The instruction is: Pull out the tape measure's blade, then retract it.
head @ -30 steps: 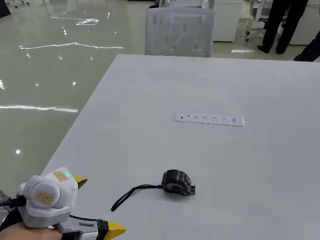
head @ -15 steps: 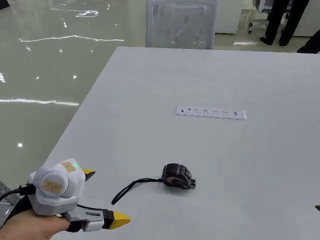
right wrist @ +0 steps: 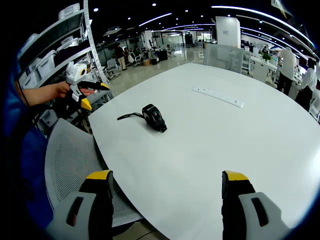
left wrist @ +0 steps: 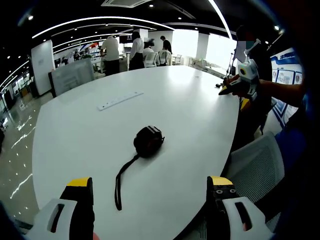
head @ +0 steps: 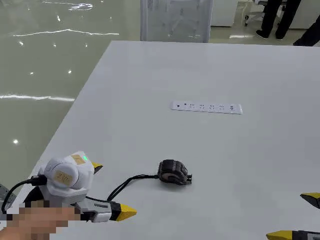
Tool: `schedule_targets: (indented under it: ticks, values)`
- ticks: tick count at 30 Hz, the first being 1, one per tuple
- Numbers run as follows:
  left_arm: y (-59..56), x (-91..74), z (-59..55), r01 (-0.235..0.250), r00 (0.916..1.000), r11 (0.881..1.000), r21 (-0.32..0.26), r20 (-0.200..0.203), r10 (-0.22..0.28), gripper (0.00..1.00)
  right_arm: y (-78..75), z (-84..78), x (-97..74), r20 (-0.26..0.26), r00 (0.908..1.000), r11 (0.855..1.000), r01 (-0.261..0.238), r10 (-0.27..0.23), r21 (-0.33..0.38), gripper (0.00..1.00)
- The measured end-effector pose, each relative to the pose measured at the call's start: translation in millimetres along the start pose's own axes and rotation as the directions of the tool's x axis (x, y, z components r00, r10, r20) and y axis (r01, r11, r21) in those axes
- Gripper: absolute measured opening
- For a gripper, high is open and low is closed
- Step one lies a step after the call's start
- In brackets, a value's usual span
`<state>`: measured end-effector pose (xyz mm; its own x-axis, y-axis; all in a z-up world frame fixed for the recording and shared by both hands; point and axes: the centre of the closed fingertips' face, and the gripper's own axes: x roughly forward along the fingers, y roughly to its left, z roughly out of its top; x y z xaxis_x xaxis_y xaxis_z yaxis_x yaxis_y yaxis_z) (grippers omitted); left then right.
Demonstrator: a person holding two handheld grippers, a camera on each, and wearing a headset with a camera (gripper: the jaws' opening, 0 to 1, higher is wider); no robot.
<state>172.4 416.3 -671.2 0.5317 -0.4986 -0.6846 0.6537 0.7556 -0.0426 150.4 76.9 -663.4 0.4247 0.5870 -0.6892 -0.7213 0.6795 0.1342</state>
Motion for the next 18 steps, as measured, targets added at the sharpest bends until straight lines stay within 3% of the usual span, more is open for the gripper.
schedule_targets:
  ticks: [11, 18]
  values:
    - [-1.6, 16.7, 8.2, 0.024, 0.9997, 1.000, 0.009, 0.001, -0.024, 0.89, 0.6, 9.4, 12.6, 0.004, 0.9997, 1.000, -0.024, 0.024, -0.011, 0.84]
    - [-2.5, 28.8, 15.6, 0.040, 0.9992, 0.999, 0.017, 0.004, -0.040, 0.88, 3.8, 9.0, 26.8, -0.019, 0.9988, 0.998, -0.047, 0.046, -0.037, 0.83]
